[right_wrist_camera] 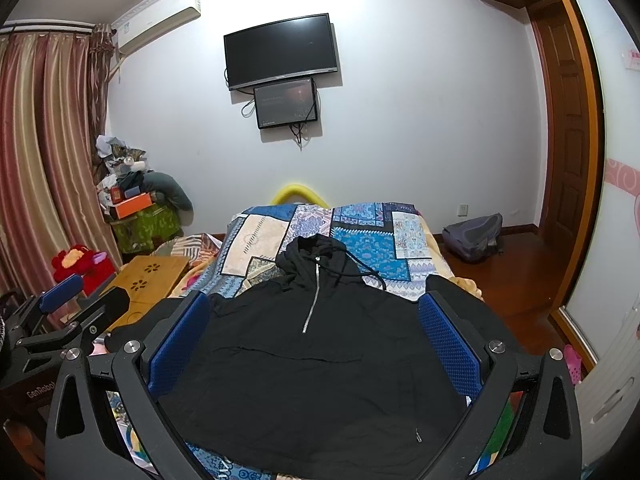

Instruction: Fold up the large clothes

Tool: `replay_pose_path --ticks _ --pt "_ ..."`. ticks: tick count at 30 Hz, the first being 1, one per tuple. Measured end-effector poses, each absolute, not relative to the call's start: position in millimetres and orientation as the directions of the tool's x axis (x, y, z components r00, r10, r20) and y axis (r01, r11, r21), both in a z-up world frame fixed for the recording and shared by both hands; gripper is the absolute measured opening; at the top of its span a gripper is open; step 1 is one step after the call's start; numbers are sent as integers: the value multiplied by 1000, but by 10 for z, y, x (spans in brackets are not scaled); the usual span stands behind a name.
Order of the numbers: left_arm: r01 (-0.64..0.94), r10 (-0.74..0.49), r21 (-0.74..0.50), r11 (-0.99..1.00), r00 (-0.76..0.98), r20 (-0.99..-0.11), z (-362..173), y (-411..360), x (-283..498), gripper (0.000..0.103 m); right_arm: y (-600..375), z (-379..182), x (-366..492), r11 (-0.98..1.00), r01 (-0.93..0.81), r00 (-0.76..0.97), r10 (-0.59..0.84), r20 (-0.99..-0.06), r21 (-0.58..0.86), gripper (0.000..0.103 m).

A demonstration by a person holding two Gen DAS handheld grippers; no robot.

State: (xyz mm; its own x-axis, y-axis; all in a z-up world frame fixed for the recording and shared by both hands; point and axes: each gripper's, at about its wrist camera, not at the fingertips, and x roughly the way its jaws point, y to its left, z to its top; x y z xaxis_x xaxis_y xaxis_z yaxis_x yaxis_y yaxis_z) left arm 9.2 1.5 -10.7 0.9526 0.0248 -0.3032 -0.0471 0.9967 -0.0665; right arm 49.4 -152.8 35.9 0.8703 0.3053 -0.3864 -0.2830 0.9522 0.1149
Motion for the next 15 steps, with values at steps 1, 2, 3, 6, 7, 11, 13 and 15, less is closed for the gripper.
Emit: replay_pose_path --ticks 1,2,3,6,7,11,13,15 --pt "-47 25 -67 997 953 -303 -108 15 92 103 -1526 358 497 952 -283 870 305 -388 115 103" --pt "-48 26 -66 997 952 -304 -110 16 91 103 -1528 355 502 952 -283 869 305 -389 115 103" --pt "-49 26 -67 997 952 -306 -114 13 95 103 -1527 348 504 952 -282 869 305 -391 115 103" --pt "-50 26 -72 996 951 -310 -142 33 115 103 -1519 332 521 953 -281 866 304 -396 117 103" --pt "-52 27 -74 996 950 -312 -144 50 143 103 -1518 324 533 953 -280 866 303 -399 116 103" --pt "-61 29 -89 994 945 -326 -197 106 236 103 -1506 281 582 955 -276 863 298 -408 113 103" --pt "-68 34 -91 994 942 -333 -225 141 292 103 -1500 256 624 956 -271 863 293 -412 113 103" --pt "-71 33 -100 992 938 -345 -263 208 371 103 -1483 223 672 956 -270 858 292 -422 113 103"
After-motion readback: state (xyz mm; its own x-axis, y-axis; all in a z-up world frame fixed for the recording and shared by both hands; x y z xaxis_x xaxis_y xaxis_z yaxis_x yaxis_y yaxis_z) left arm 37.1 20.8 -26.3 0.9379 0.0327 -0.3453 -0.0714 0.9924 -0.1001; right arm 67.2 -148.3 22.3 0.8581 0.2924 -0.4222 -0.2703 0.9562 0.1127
